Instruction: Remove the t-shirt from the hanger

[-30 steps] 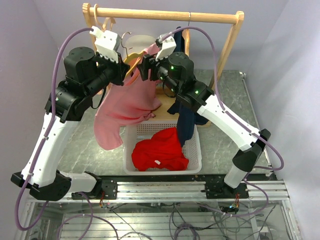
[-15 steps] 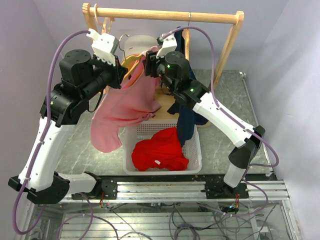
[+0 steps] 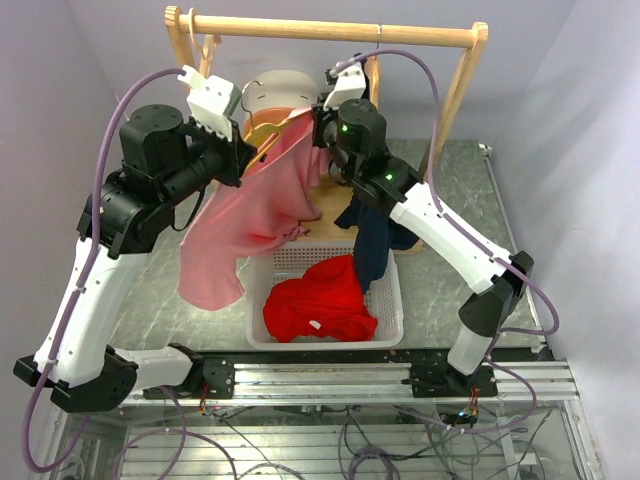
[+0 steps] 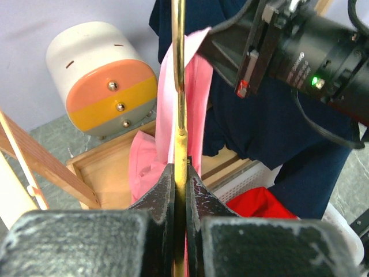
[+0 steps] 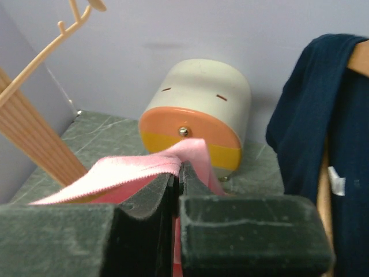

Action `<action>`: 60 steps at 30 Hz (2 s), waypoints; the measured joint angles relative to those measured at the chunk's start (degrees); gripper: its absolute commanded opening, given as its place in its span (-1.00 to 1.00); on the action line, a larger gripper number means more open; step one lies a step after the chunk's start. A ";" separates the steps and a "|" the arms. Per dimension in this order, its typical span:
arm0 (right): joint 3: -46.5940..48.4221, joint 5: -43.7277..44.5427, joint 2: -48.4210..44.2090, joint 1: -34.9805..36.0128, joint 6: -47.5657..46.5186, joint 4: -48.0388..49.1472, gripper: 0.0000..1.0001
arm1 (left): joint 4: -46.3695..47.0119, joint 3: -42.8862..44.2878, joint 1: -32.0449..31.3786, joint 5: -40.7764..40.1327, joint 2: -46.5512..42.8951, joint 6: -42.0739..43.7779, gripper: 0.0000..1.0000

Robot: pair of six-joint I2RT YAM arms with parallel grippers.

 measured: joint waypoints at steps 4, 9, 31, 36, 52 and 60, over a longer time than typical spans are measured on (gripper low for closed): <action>2.25 2.45 0.00 -1.09 -2.38 -1.38 -1.00 | -1.14 0.00 0.00 2.47 0.00 1.55 -0.86; 6.95 4.68 0.17 -4.13 -3.98 -3.45 -1.00 | -4.46 0.17 0.00 6.38 0.00 4.26 -0.87; -4.94 -9.46 -3.04 -12.72 4.17 -10.51 -1.00 | -7.50 0.20 0.00 8.15 -0.20 4.96 -0.86; -9.46 -11.58 -8.07 -7.93 3.17 -9.31 -1.00 | -7.34 0.26 0.00 6.49 0.63 2.01 -0.86; -14.99 -19.80 -13.14 7.52 0.44 -9.35 -0.98 | -8.11 6.54 0.00 -6.99 6.82 -9.73 -0.86; -21.75 -26.45 -14.58 11.21 1.42 -9.42 -1.00 | 0.52 7.10 0.17 -7.91 11.45 -13.38 -0.86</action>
